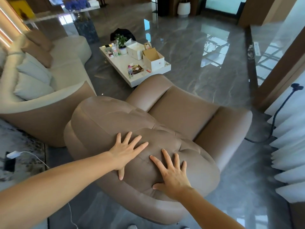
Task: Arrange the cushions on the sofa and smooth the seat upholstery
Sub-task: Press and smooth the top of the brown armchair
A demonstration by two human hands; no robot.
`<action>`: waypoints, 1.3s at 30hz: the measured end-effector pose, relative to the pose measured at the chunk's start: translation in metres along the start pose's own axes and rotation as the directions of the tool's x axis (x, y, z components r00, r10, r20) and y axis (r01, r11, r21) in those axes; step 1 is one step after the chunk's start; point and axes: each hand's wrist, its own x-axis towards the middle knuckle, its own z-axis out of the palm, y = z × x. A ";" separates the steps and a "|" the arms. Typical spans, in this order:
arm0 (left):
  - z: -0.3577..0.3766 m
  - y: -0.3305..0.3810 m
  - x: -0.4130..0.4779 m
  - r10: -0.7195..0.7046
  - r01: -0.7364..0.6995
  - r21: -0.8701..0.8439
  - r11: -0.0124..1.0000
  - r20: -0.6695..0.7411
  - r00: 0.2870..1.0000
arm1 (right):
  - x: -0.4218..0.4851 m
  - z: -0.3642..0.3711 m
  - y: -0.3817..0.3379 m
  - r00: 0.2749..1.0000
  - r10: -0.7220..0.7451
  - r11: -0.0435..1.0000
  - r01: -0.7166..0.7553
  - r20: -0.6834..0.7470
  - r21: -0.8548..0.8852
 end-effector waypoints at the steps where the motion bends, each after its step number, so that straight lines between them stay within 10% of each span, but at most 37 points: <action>1: -0.007 0.013 0.001 -0.012 0.012 -0.028 1.000 0.005 1.000 | -0.006 -0.004 0.015 1.000 -0.014 1.000 0.014 0.008 -0.005; 14: -0.116 0.182 0.055 -0.083 0.077 -0.231 0.970 -0.017 0.996 | -0.053 -0.113 0.213 0.969 0.022 0.971 -0.079 0.247 0.225; 24: -0.131 0.185 0.066 -0.083 -0.073 -0.435 0.897 -0.330 0.940 | -0.032 -0.161 0.235 0.966 0.255 0.912 -0.225 -0.046 0.343; 39: -0.109 0.234 0.070 -0.149 -0.017 -0.611 0.791 -0.220 0.964 | -0.041 -0.132 0.227 0.985 0.148 0.983 -0.156 -0.088 -0.094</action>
